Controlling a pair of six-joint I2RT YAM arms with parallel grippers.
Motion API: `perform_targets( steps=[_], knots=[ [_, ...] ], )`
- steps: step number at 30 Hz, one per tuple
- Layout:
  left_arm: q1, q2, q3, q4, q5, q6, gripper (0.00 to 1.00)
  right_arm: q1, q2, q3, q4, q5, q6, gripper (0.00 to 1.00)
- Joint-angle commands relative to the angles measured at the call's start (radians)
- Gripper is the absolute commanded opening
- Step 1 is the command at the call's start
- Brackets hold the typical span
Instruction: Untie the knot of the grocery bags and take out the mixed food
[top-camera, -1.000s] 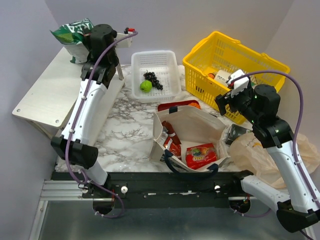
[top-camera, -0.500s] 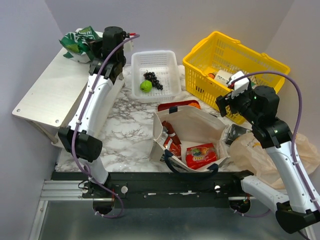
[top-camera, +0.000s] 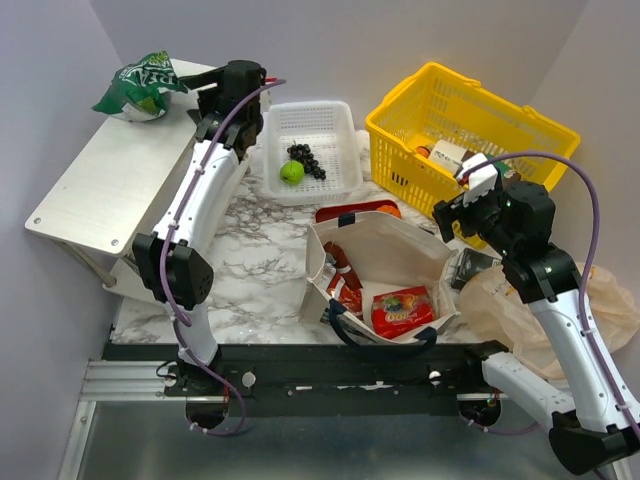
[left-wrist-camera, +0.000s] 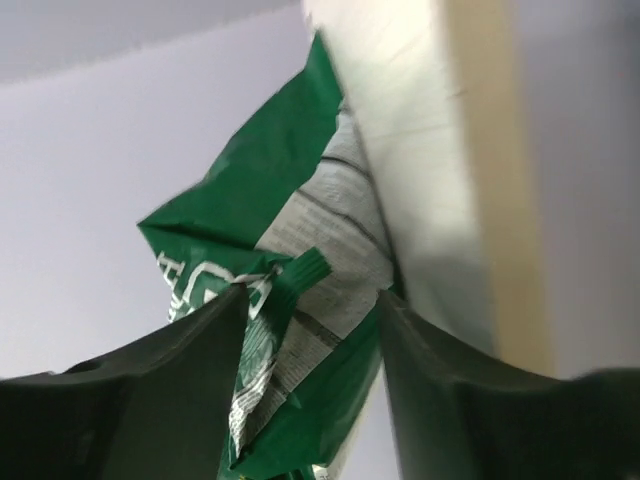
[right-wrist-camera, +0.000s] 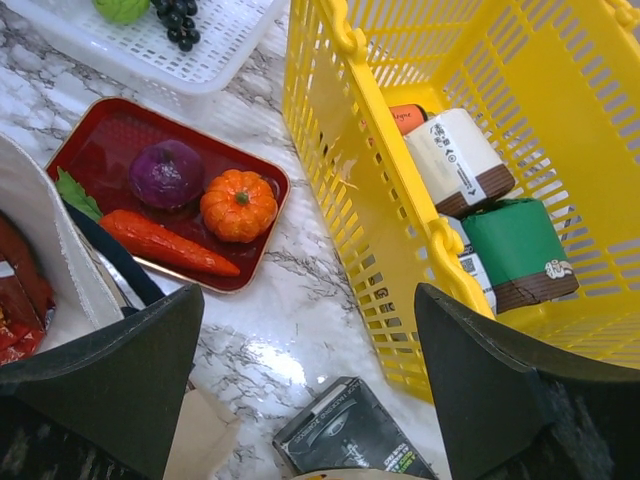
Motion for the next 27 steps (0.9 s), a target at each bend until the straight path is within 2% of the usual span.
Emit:
perform_targets(
  steps=[1, 4, 5, 8, 9, 11, 12, 14, 15, 16, 17, 18, 19, 20, 21, 22, 23, 25, 26, 27],
  knots=[
    [-0.088, -0.044, 0.011, -0.077, 0.042, -0.141, 0.9, -0.009, -0.014, -0.011, 0.016, -0.021, 0.019, 0.94],
    [-0.151, -0.012, 0.172, -0.195, 0.125, -0.29, 0.95, -0.01, -0.013, -0.011, 0.016, -0.028, 0.021, 0.94],
    [-0.163, -0.003, 0.312, -0.218, 0.201, -0.339, 0.97, -0.012, -0.011, -0.013, 0.016, -0.029, 0.021, 0.94],
    [-0.166, 0.005, 0.464, -0.126, 0.253, -0.451, 0.95, -0.016, -0.01, -0.016, 0.014, -0.034, 0.022, 0.94],
    [-0.136, -0.031, 0.452, 0.018, 0.256, -0.46, 0.85, -0.016, -0.01, -0.017, 0.014, -0.034, 0.024, 0.94],
    [-0.097, -0.07, 0.388, 0.126, 0.274, -0.491, 0.73, -0.022, -0.01, -0.024, 0.014, -0.037, 0.026, 0.94],
    [-0.077, -0.096, 0.377, 0.175, 0.289, -0.519, 0.54, -0.024, -0.011, -0.027, 0.014, -0.044, 0.03, 0.94],
    [-0.01, -0.105, 0.372, 0.16, 0.319, -0.644, 0.32, -0.029, -0.011, -0.033, 0.014, -0.052, 0.035, 0.94],
    [0.012, -0.118, 0.363, 0.138, 0.343, -0.69, 0.12, -0.032, -0.011, -0.034, 0.014, -0.061, 0.038, 0.94],
    [0.07, -0.125, 0.352, 0.131, 0.358, -0.747, 0.02, -0.033, -0.011, -0.036, 0.014, -0.064, 0.039, 0.94],
    [0.099, -0.134, 0.323, 0.128, 0.369, -0.801, 0.0, -0.038, -0.01, -0.036, 0.014, -0.067, 0.041, 0.94],
    [0.139, -0.15, 0.312, 0.119, 0.388, -0.927, 0.0, -0.038, -0.008, -0.037, 0.013, -0.07, 0.041, 0.94],
    [0.18, -0.156, 0.304, 0.114, 0.447, -1.0, 0.0, -0.039, -0.01, -0.037, 0.011, -0.077, 0.044, 0.94],
    [0.267, -0.156, 0.313, 0.099, 0.483, -1.072, 0.0, -0.041, -0.008, -0.037, 0.01, -0.078, 0.044, 0.94],
    [0.32, -0.141, 0.332, 0.049, 0.534, -1.224, 0.0, -0.042, -0.007, -0.037, 0.007, -0.08, 0.046, 0.94],
    [0.36, -0.132, 0.352, 0.021, 0.663, -1.278, 0.0, -0.044, -0.008, -0.037, 0.0, -0.086, 0.049, 0.94],
    [0.428, -0.124, 0.363, 0.006, 0.728, -1.328, 0.0, -0.046, -0.008, -0.039, 0.0, -0.087, 0.05, 0.94],
    [0.481, -0.122, 0.338, -0.001, 0.84, -1.432, 0.0, -0.047, -0.008, -0.045, -0.004, -0.095, 0.053, 0.94],
    [0.501, -0.122, 0.314, -0.004, 0.941, -1.45, 0.0, -0.05, -0.008, -0.047, -0.004, -0.1, 0.056, 0.94],
    [0.521, -0.124, 0.3, -0.005, 0.97, -1.456, 0.0, -0.053, -0.008, -0.05, -0.004, -0.101, 0.056, 0.94]
  ],
)
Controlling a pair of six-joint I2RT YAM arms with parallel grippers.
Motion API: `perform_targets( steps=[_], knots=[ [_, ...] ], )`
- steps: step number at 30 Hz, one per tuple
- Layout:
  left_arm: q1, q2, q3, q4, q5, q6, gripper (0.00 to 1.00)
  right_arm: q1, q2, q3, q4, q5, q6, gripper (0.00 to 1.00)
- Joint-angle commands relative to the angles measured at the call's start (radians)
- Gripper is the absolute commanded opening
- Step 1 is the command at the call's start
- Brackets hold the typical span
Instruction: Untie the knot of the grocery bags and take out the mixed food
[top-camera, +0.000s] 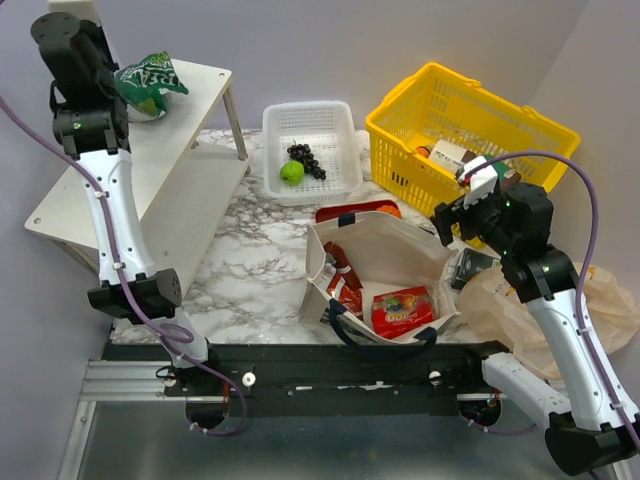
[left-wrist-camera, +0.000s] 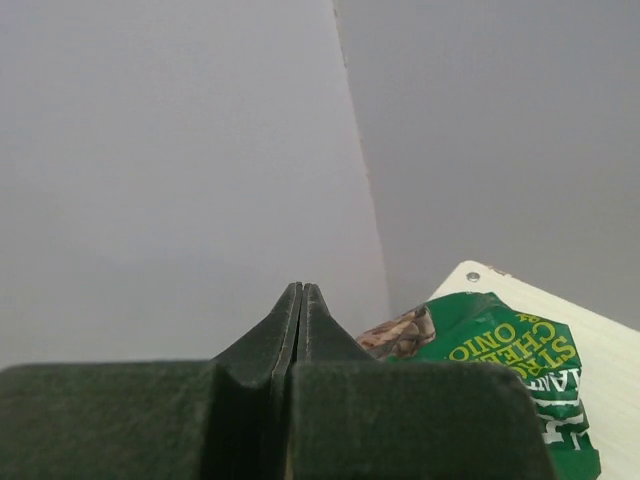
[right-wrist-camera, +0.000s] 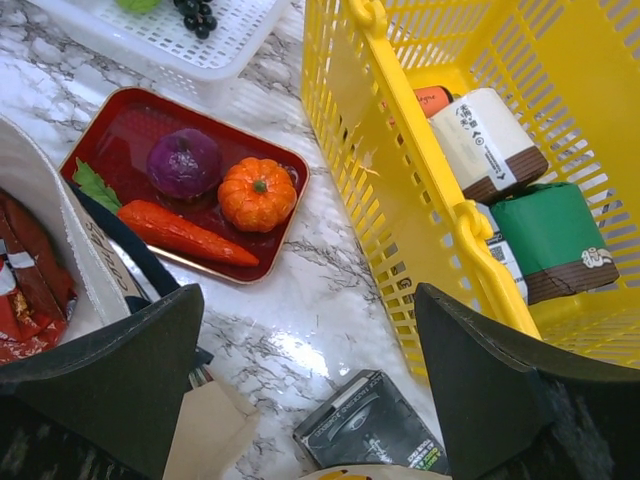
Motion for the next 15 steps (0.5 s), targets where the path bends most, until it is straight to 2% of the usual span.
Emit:
perform_targets(
  steps=[1, 4, 5, 6, 8, 15],
  knots=[
    [0.087, 0.001, -0.053, -0.052, 0.371, -0.28, 0.0, -0.015, -0.005, -0.023, -0.006, -0.045, 0.026, 0.94],
    [0.116, -0.075, -0.246, 0.073, 0.501, -0.304, 0.0, -0.03, -0.002, -0.024, -0.01, -0.065, 0.034, 0.94],
    [0.117, -0.111, -0.414, 0.133, 0.536, -0.309, 0.0, -0.035, 0.004, -0.021, -0.013, -0.068, 0.034, 0.94],
    [0.119, -0.179, -0.498, 0.252, 0.579, -0.315, 0.0, -0.044, 0.006, -0.018, -0.013, -0.071, 0.034, 0.94],
    [0.116, -0.232, -0.669, 0.337, 0.607, -0.351, 0.0, -0.055, 0.01, -0.017, -0.013, -0.071, 0.032, 0.94],
    [0.09, -0.324, -0.827, 0.488, 0.558, -0.37, 0.0, -0.084, 0.001, -0.035, -0.015, -0.078, 0.038, 0.94]
  ],
)
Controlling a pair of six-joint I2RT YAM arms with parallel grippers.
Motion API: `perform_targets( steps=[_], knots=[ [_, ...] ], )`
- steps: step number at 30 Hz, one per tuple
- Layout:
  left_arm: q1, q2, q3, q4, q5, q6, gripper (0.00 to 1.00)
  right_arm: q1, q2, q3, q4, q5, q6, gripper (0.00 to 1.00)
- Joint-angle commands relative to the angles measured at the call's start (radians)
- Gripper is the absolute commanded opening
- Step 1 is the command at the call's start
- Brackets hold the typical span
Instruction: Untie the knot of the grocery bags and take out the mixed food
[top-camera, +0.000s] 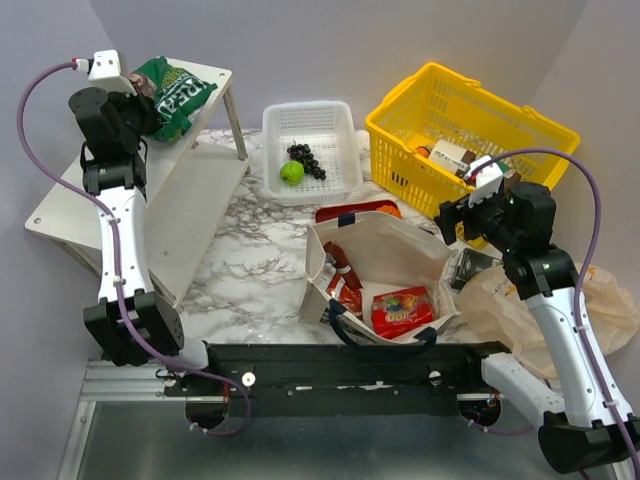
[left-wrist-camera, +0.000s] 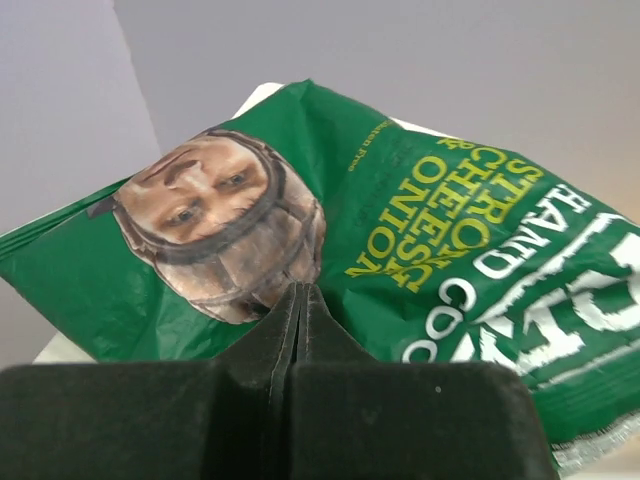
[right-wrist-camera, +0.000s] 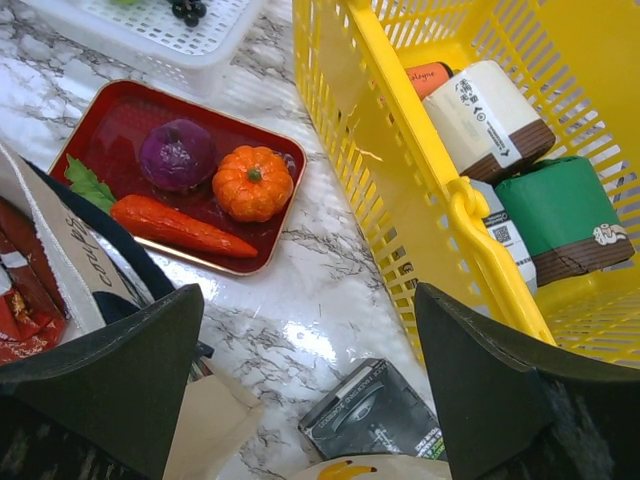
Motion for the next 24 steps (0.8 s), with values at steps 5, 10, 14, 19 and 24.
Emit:
perform_targets(
  steps=[5, 10, 14, 19, 24],
  knots=[
    [-0.044, -0.159, -0.115, 0.313, 0.045, 0.031, 0.0, -0.024, -0.011, -0.033, -0.009, -0.041, 0.024, 0.94],
    [-0.045, -0.261, -0.144, 0.307, 0.116, 0.074, 0.0, -0.038, -0.019, -0.038, -0.007, -0.047, 0.028, 0.94],
    [-0.044, -0.327, -0.21, 0.248, 0.151, 0.138, 0.0, -0.05, -0.027, -0.055, -0.003, -0.053, 0.036, 0.94],
    [-0.044, -0.269, -0.188, 0.247, 0.353, 0.155, 0.0, -0.063, -0.025, -0.072, 0.011, -0.073, 0.053, 0.94],
    [-0.045, -0.082, 0.021, 0.179, 0.409, 0.15, 0.0, -0.064, -0.025, -0.081, 0.019, -0.09, 0.065, 0.94]
  ],
)
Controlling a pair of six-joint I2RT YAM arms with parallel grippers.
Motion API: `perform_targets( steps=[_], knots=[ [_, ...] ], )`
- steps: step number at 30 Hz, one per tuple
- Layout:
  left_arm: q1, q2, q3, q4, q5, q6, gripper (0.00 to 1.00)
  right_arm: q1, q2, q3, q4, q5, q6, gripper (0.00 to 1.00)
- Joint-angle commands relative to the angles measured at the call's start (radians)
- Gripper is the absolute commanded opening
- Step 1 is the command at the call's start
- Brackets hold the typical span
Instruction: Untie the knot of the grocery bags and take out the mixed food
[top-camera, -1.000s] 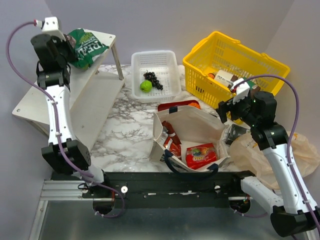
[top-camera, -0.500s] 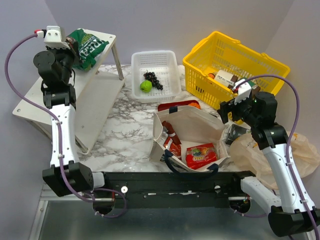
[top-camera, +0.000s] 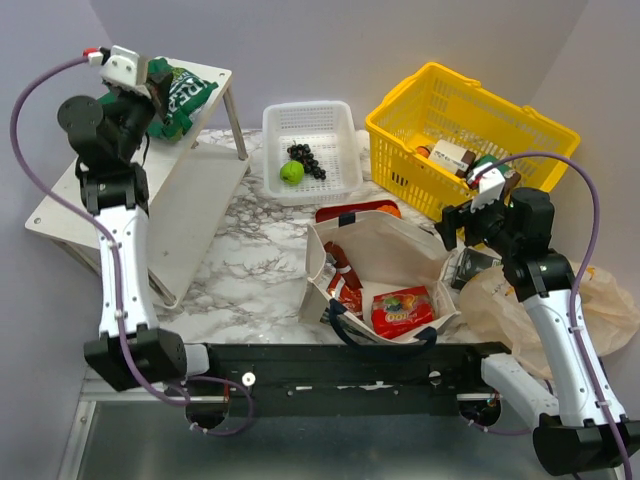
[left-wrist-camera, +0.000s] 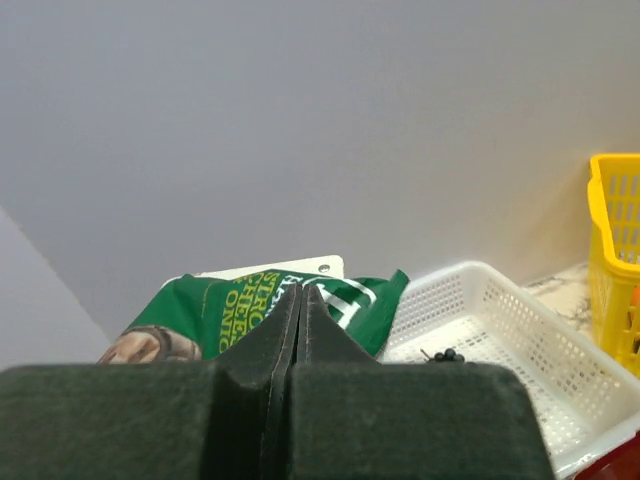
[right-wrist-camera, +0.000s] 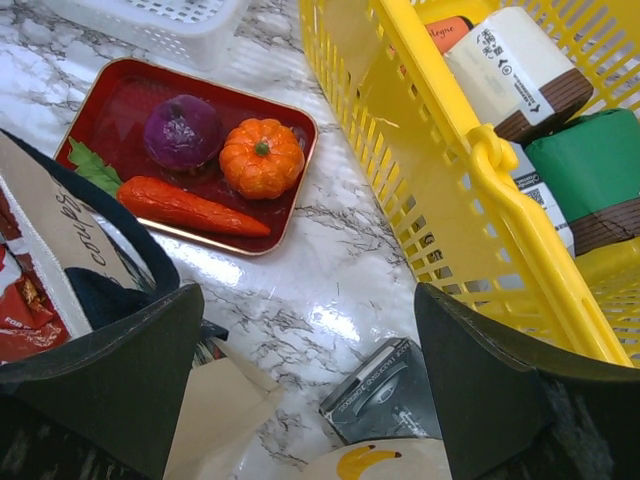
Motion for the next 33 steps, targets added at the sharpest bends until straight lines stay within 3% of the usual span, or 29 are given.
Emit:
perform_targets(
  steps=[1, 4, 9, 11, 16, 25, 33],
  knots=[
    [-0.003, 0.14, 0.122, -0.048, 0.106, 0.02, 0.0, -0.008, -0.014, -0.019, 0.015, -0.032, 0.024, 0.94],
    [0.0, 0.18, 0.14, -0.034, 0.092, 0.021, 0.0, -0.009, -0.028, -0.033, 0.012, -0.026, 0.02, 0.94],
    [0.023, 0.301, 0.238, -0.091, 0.242, -0.06, 0.0, -0.031, -0.054, -0.069, 0.01, -0.033, 0.029, 0.94],
    [0.023, 0.318, 0.24, -0.097, 0.239, -0.074, 0.0, -0.04, -0.057, -0.074, 0.007, -0.038, 0.035, 0.94],
    [0.021, 0.363, 0.238, -0.158, 0.112, -0.037, 0.0, -0.052, -0.06, -0.079, 0.004, -0.04, 0.035, 0.94],
    [-0.04, 0.467, 0.304, -0.178, 0.04, 0.067, 0.0, -0.061, -0.061, -0.096, 0.009, -0.053, 0.039, 0.94],
    [-0.164, 0.534, 0.407, -0.106, -0.219, 0.116, 0.0, -0.071, -0.07, -0.097, -0.002, -0.049, 0.038, 0.94]
  ],
)
